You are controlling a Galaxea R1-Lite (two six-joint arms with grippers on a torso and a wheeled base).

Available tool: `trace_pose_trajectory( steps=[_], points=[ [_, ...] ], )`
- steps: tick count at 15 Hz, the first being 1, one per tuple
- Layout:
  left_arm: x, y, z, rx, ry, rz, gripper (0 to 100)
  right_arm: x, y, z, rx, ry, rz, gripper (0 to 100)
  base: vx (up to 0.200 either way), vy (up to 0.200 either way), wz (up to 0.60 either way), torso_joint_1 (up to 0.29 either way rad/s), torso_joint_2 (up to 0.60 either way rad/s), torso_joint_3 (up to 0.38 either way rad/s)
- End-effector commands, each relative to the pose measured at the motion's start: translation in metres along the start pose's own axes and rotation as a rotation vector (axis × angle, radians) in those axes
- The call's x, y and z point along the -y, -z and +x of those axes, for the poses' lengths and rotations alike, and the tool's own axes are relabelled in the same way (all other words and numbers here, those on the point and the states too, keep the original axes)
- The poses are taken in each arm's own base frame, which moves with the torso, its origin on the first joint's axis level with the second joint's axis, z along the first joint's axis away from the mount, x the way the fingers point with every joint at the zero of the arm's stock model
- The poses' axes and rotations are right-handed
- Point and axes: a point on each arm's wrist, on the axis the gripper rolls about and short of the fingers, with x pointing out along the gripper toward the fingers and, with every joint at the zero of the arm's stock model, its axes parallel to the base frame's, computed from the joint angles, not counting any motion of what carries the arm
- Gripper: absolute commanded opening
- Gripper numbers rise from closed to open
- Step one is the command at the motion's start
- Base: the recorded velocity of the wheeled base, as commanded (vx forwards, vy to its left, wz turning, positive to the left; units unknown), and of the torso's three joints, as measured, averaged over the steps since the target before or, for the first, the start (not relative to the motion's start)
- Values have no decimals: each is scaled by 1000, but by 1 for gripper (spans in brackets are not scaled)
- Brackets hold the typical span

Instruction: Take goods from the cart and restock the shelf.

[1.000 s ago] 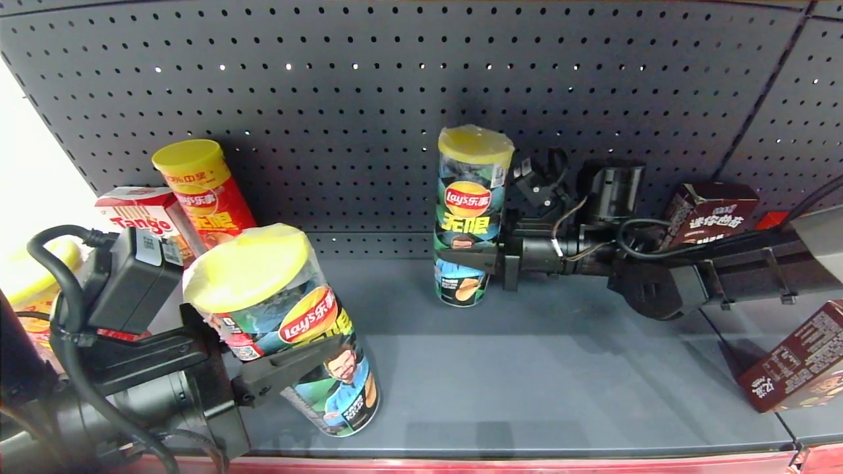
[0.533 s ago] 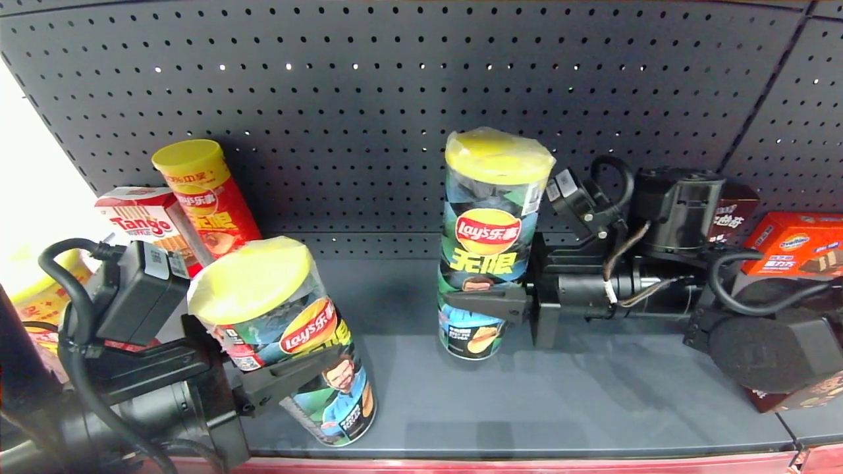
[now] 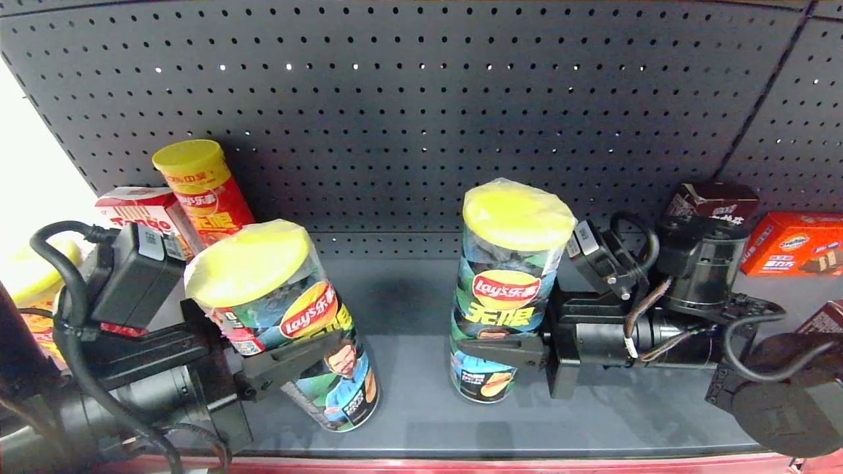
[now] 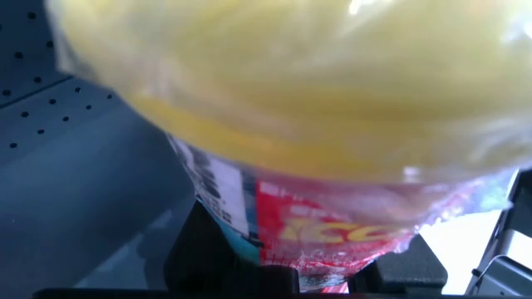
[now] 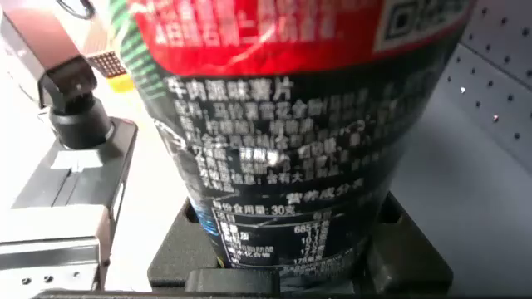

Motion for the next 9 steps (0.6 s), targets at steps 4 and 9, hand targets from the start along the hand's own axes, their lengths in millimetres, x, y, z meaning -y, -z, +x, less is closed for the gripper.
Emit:
trace_pose_trajectory(
  steps=[4, 9],
  points=[
    [0, 0, 1, -1, -1, -1, 0, -5, 29, 6, -56, 7, 53, 0, 0, 0, 0, 0, 0, 0],
    [0, 0, 1, -1, -1, -1, 0, -10, 34, 7, -71, -5, 66, 0, 0, 0, 0, 0, 0, 0]
  ],
)
